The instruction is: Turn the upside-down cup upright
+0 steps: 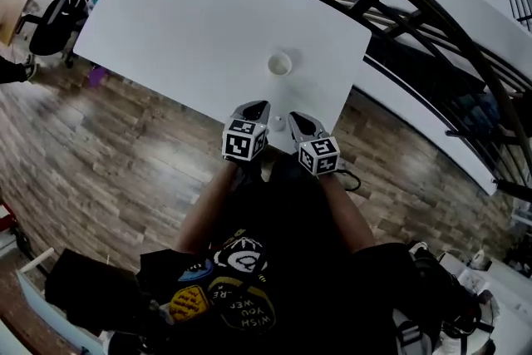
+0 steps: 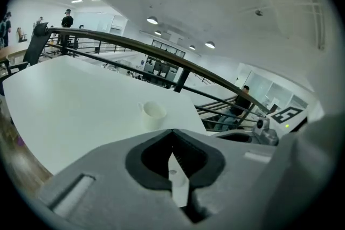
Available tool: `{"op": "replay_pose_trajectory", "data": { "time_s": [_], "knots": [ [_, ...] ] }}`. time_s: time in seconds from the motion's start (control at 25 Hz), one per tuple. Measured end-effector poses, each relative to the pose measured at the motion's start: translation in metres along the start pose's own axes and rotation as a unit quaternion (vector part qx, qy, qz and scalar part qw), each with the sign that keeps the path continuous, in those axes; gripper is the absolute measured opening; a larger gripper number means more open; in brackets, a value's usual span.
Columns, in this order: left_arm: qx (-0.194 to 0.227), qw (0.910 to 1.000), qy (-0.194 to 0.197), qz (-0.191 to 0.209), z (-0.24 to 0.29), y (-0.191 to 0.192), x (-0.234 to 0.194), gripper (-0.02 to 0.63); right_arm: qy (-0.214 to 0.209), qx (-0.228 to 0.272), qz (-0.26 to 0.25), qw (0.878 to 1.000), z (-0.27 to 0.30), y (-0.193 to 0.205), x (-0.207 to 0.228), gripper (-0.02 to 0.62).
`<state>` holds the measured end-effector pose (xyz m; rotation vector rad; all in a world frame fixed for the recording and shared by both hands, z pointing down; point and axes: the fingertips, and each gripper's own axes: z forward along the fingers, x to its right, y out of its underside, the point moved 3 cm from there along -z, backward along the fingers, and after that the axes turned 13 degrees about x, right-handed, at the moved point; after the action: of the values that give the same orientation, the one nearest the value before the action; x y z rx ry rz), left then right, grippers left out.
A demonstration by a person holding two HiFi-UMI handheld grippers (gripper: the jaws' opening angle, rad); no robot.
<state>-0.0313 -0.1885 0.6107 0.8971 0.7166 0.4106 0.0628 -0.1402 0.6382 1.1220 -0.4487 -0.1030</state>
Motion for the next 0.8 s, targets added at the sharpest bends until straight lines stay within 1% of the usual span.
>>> {"op": "replay_pose_trajectory", "data": {
  "time_s": [0.08,0.12,0.16,0.2,0.24,0.32,0.44,0.52,0.6,0.68,0.8],
  "knots": [
    [-0.008,0.9998,-0.011,-0.011,0.006,0.004,-0.012,0.005,-0.002,-0.008,-0.004,1.000,0.021,0.012,0.011,0.000],
    [-0.012,0.9997,-0.016,-0.014,0.007,0.006,-0.017,0.005,-0.006,-0.003,-0.002,1.000,0.032,0.015,0.016,0.007],
    [-0.016,0.9995,-0.022,-0.015,0.008,0.007,-0.021,0.005,-0.011,0.008,-0.001,1.000,0.044,0.017,0.021,0.124],
    [-0.020,0.9993,-0.028,-0.016,0.007,0.008,-0.025,0.005,-0.012,0.018,-0.002,1.000,0.056,0.018,0.027,0.198],
    [-0.022,0.9989,-0.037,-0.018,0.005,0.010,-0.030,0.005,-0.009,0.022,-0.008,1.000,0.068,0.021,0.034,0.227],
    [-0.026,0.9974,-0.059,-0.030,-0.001,0.016,-0.039,0.005,0.005,0.021,-0.029,0.999,0.093,0.029,0.049,0.332],
    [-0.031,0.9937,-0.090,-0.058,-0.010,0.027,-0.044,0.005,0.021,0.018,-0.075,0.997,0.126,0.033,0.073,0.389],
    [-0.036,0.9914,-0.106,-0.069,-0.015,0.032,-0.045,0.005,0.017,0.018,-0.120,0.992,0.144,0.030,0.080,0.409],
    [-0.036,0.9890,-0.121,-0.077,-0.021,0.036,-0.043,0.005,0.004,0.017,-0.156,0.988,0.156,0.026,0.080,0.427],
    [-0.033,0.9873,-0.131,-0.083,-0.025,0.037,-0.039,0.005,-0.014,0.015,-0.176,0.984,0.167,0.023,0.079,0.440],
    [-0.034,0.9868,-0.134,-0.084,-0.027,0.036,-0.035,0.005,-0.034,0.008,-0.175,0.984,0.185,0.021,0.078,0.449]
  ]
}}
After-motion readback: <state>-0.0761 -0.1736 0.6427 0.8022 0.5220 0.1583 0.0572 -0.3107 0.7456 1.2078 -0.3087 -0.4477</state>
